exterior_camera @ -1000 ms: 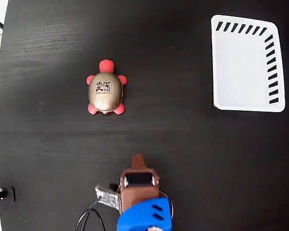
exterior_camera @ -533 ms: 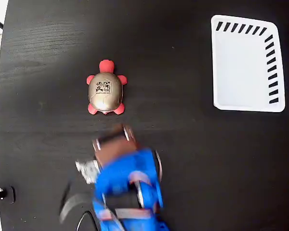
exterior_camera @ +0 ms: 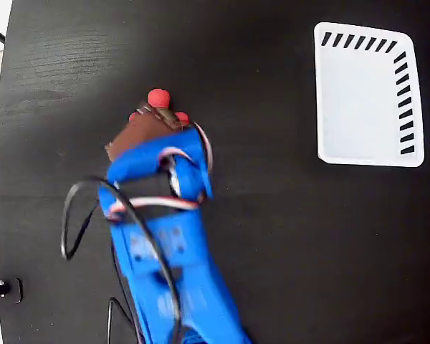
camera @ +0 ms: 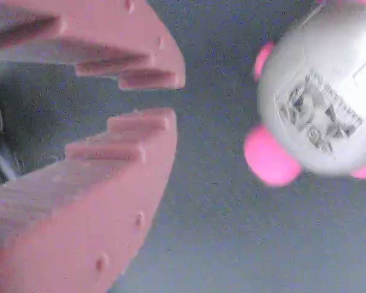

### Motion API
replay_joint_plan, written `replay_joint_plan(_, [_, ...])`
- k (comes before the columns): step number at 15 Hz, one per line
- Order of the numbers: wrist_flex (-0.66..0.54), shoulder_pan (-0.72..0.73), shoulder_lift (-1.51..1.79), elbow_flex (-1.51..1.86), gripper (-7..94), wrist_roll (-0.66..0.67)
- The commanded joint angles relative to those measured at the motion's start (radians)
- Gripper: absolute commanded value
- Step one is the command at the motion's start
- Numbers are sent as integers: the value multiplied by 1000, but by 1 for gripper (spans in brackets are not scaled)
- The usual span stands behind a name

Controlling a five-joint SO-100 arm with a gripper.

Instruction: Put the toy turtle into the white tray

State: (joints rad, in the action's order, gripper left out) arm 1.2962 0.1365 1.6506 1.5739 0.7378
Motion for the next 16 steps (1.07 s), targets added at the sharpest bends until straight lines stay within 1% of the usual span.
replay_joint_plan(1, [87, 34, -35, -144, 0, 107])
replay_joint_plan(3, [199, 41, -104, -261, 0, 221])
replay_joint_plan(6, [313, 51, -170, -371, 0, 393])
replay_joint_plan(8, [339, 40, -196, -414, 0, 463])
replay_joint_plan(10, [344, 29, -215, -417, 0, 495])
replay_joint_plan(11, [342, 21, -230, -417, 2, 509])
replay_joint_plan(12, [331, 12, -249, -417, 11, 526])
replay_joint_plan(14, [318, 0, -281, -425, 21, 548])
replay_joint_plan(16, [314, -3, -284, -428, 38, 558])
